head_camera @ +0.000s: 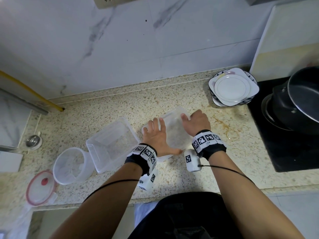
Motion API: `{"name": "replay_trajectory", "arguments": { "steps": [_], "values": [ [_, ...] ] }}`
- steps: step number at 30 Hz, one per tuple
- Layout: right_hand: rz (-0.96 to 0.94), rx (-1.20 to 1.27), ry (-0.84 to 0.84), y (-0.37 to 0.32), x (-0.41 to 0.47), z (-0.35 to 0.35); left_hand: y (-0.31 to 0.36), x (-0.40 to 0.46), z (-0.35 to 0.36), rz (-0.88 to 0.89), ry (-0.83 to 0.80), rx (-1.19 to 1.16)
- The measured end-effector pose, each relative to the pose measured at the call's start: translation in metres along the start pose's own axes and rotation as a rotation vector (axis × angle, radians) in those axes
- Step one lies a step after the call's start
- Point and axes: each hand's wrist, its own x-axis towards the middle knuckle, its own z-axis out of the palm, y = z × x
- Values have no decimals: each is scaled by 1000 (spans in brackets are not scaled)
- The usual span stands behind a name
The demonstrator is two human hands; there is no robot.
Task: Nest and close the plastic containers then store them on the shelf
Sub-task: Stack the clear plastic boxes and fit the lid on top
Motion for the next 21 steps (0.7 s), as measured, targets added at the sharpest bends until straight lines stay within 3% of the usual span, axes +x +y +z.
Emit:
{"name": "replay_trajectory", "arguments": {
  "steps": [13,18,21],
  "values": [
    [-89,488,135,1,9,25,-2,-1,2,38,-22,25],
    [-91,463,95,5,13,20,-2,-2,1,36,-32,8],
    [-97,292,68,6,14,14,-2,-3,-1,41,-42,5]
  ]
}}
